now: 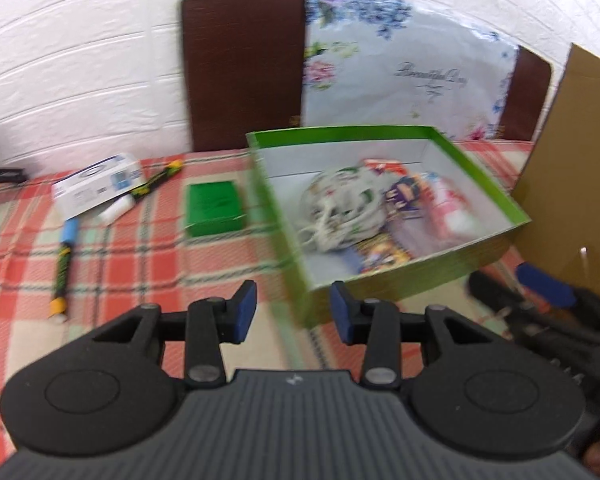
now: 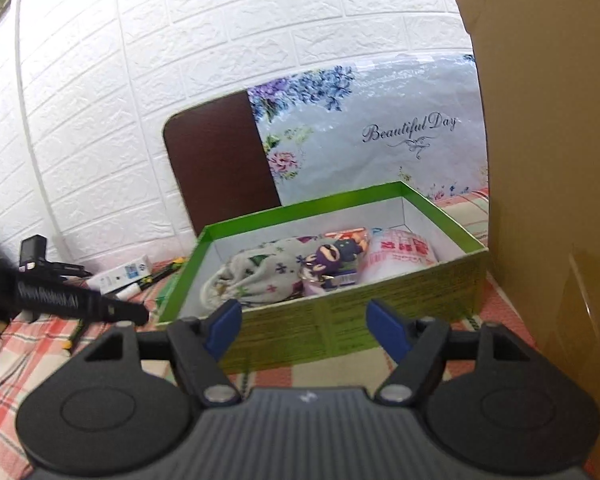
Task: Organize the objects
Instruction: 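Open the left gripper to drop the keychain into the green box, then move the right gripper toward the blue-capped marker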
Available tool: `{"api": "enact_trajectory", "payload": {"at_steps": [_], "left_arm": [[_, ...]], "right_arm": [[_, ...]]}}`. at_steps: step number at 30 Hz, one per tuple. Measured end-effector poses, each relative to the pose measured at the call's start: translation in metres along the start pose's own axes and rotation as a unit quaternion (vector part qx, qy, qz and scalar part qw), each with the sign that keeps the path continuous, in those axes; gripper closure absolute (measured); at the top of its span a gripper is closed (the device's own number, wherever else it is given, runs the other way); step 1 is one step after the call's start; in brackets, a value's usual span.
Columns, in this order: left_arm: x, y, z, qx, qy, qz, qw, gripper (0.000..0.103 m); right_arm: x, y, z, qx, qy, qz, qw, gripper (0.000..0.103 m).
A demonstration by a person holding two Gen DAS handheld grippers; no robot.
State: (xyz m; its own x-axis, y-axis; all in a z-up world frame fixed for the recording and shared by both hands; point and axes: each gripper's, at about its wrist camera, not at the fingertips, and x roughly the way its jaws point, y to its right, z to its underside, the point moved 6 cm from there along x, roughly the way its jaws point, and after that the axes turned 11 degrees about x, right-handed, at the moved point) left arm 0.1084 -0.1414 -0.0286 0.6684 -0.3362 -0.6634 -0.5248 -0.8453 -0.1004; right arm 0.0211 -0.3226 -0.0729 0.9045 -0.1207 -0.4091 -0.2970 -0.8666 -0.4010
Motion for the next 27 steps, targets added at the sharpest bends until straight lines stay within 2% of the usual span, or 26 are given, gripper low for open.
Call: {"api": "enact_trajectory", "payload": {"at_steps": [7, 14, 24, 27], "left_arm": [[-0.021, -0.031, 0.022, -0.008, 0.010, -0.049, 0.9987, 0.058], [-0.028, -0.059, 0.039, -0.019, 0.007, -0.070, 0.9973, 0.056], [-0.027, -0.089, 0.053, -0.036, 0.002, -0.085, 0.9957, 0.052], [-0.024, -0.093, 0.055, -0.041, 0.001, -0.088, 0.9953, 0.045]], "right_arm": [[-0.017, -0.036, 0.005, -0.031, 0.004, -0.023, 0.999, 0.031], [-0.018, -0.068, 0.025, -0.065, -0.014, -0.035, 0.997, 0.030], [-0.006, -0.096, 0.054, -0.096, -0.061, -0.050, 0.992, 0.029], [-0.003, -0.099, 0.060, -0.098, -0.069, -0.050, 0.992, 0.027]]}}
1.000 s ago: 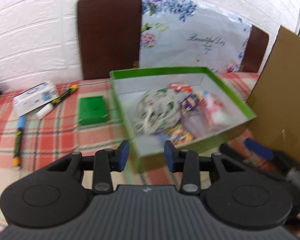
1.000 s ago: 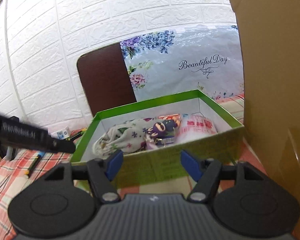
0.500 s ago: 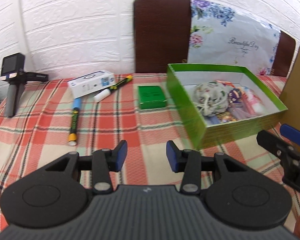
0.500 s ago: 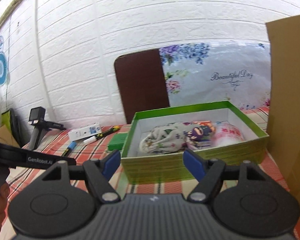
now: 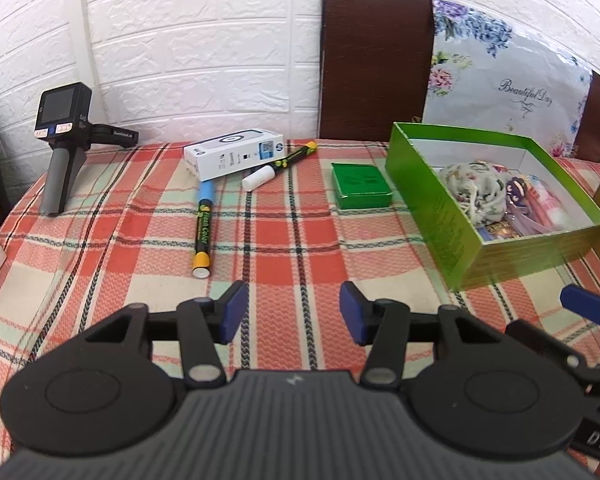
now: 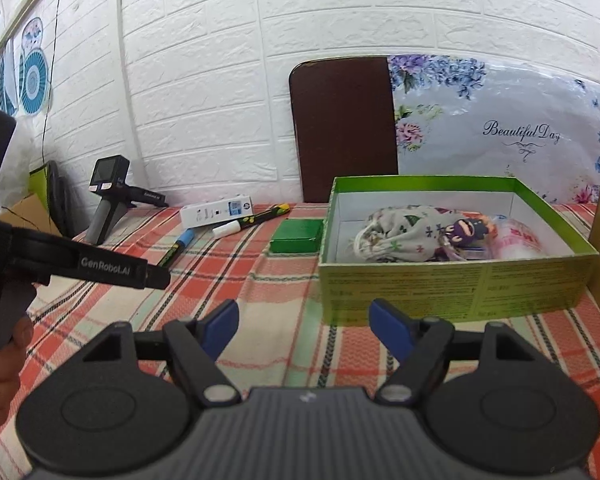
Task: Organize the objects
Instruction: 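Move the right gripper toward the blue-capped marker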
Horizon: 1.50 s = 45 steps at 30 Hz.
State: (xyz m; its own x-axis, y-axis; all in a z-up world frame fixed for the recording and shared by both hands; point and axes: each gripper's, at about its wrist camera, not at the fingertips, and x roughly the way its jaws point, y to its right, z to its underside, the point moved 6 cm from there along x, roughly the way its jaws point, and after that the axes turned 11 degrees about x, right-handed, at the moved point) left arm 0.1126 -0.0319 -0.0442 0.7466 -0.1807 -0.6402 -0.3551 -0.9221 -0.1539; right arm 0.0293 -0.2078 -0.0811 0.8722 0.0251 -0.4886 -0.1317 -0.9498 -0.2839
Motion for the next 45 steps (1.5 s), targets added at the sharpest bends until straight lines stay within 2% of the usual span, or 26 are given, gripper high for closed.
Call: {"api": "enact_trajectory", "payload": {"at_steps": [5, 16, 25, 29, 31, 36, 39, 42, 45], "left_arm": [[0.006, -0.006, 0.004, -0.002, -0.001, -0.012, 0.9999, 0.032], [0.021, -0.029, 0.013, -0.022, -0.016, -0.038, 0.9989, 0.029], [0.023, -0.039, 0.019, -0.030, -0.018, -0.039, 0.9986, 0.028], [0.022, -0.053, 0.023, -0.040, -0.011, -0.047, 0.9980, 0.028], [0.022, -0.065, 0.026, -0.048, -0.003, -0.057, 0.9972, 0.024], [0.032, -0.095, 0.040, -0.038, 0.023, -0.103, 0.9937, 0.021], [0.042, -0.109, 0.055, -0.034, 0.027, -0.114, 0.9926, 0.021], [0.049, -0.119, 0.070, -0.040, 0.025, -0.119, 0.9917, 0.019], [0.049, -0.129, 0.074, -0.079, 0.042, -0.093, 0.9916, 0.016]], "right_arm": [[0.009, 0.000, 0.015, 0.004, -0.032, -0.001, 0.999, 0.027], [0.022, -0.014, 0.032, -0.013, -0.062, -0.006, 0.998, 0.027], [0.025, -0.018, 0.037, -0.019, -0.073, -0.003, 0.997, 0.027], [0.029, -0.027, 0.042, -0.032, -0.081, -0.010, 0.996, 0.027], [0.032, -0.031, 0.044, -0.037, -0.087, -0.011, 0.995, 0.027], [0.042, -0.035, 0.050, -0.042, -0.102, -0.012, 0.994, 0.027], [0.050, -0.038, 0.053, -0.046, -0.111, -0.011, 0.993, 0.027], [0.061, -0.046, 0.050, -0.057, -0.110, -0.011, 0.992, 0.028], [0.076, -0.056, 0.039, -0.058, -0.106, -0.015, 0.993, 0.028]]}}
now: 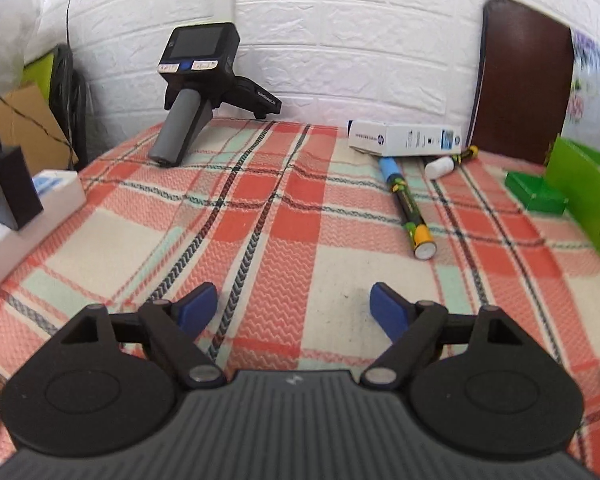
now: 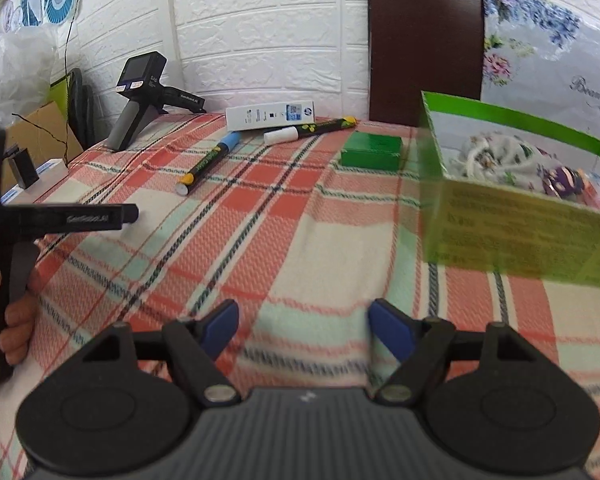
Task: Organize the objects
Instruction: 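Move the right gripper toward the blue-capped marker, then grasp the blue-capped marker with the right gripper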
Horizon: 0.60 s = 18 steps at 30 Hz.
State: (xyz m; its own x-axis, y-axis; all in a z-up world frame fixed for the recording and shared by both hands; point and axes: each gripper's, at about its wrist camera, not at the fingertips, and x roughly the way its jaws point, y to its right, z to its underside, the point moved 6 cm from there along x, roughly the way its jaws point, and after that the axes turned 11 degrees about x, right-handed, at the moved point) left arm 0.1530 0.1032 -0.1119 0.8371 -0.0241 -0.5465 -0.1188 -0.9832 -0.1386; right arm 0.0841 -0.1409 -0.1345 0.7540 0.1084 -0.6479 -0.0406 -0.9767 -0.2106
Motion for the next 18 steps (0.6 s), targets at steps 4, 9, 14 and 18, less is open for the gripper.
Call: {"api": "enact_trajectory", "payload": {"at_steps": [4, 9, 14, 18], "left_arm": [[0.003, -0.005, 0.002, -0.032, 0.008, 0.016, 0.9993, 0.015], [0.002, -0.011, 0.004, -0.058, 0.023, 0.033, 0.9975, 0.015], [0.003, -0.020, 0.004, -0.092, 0.034, 0.045, 0.9942, 0.015], [0.007, -0.028, 0.004, -0.122, 0.036, 0.053, 0.9904, 0.015]], "right_arm": [[0.021, -0.015, -0.027, 0.000, 0.007, -0.011, 1.000, 0.031], [0.054, -0.040, -0.062, 0.008, 0.009, -0.037, 0.999, 0.043], [0.091, -0.069, -0.086, 0.022, -0.012, -0.076, 0.997, 0.060], [0.119, -0.091, -0.091, 0.021, -0.026, -0.081, 0.996, 0.063]]}}
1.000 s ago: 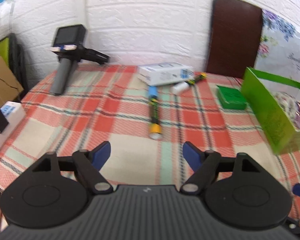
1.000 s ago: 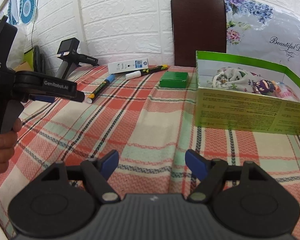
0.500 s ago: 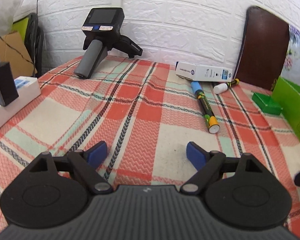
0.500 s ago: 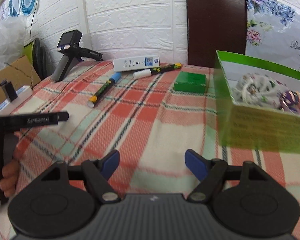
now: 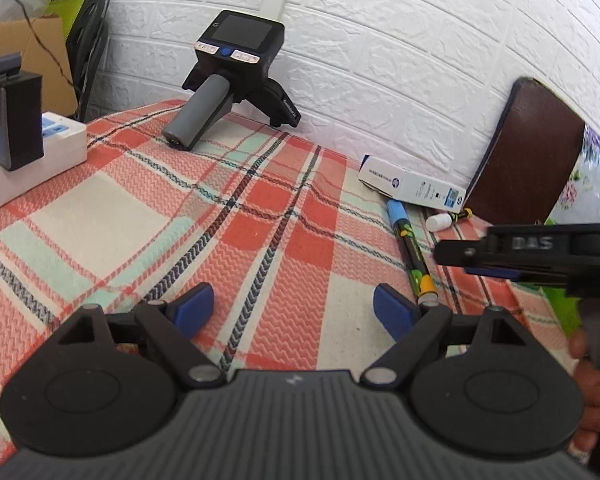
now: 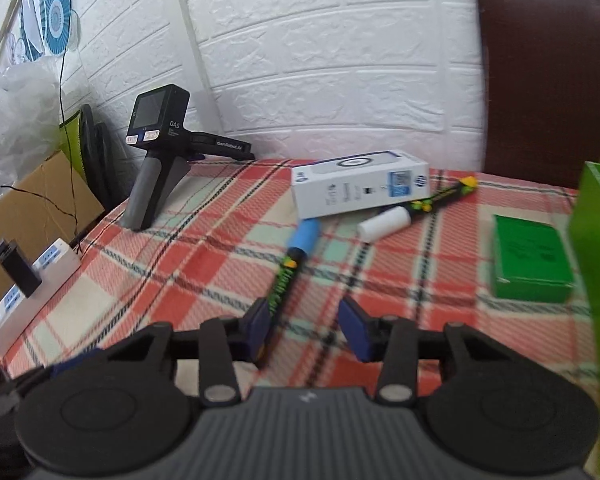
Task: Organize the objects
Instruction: 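Grasp the blue-capped marker with the right gripper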
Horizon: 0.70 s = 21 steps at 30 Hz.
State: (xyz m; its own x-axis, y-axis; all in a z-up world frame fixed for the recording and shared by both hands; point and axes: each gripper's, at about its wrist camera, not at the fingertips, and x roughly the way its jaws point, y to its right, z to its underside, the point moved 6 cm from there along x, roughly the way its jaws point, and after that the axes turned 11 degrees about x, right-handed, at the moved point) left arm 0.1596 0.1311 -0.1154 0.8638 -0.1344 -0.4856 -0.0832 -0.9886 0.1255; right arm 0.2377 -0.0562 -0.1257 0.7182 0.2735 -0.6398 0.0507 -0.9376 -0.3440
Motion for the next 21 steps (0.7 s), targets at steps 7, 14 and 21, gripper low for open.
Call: {"api": "enact_trajectory", "payload": {"at_steps": [7, 14, 21], "left_arm": [[0.001, -0.002, -0.001, -0.013, 0.002, 0.007, 0.9999, 0.014], [0.002, -0.003, -0.001, -0.016, 0.000, 0.009, 0.9998, 0.014], [0.003, -0.002, -0.001, -0.011, -0.006, 0.009, 0.9999, 0.012]], "right_arm": [[0.013, -0.008, 0.019, -0.056, -0.001, 0.023, 0.998, 0.085], [-0.041, 0.010, 0.059, -0.063, 0.001, 0.033, 0.997, 0.085], [-0.101, 0.029, 0.102, -0.031, -0.009, 0.036, 0.999, 0.085]]}}
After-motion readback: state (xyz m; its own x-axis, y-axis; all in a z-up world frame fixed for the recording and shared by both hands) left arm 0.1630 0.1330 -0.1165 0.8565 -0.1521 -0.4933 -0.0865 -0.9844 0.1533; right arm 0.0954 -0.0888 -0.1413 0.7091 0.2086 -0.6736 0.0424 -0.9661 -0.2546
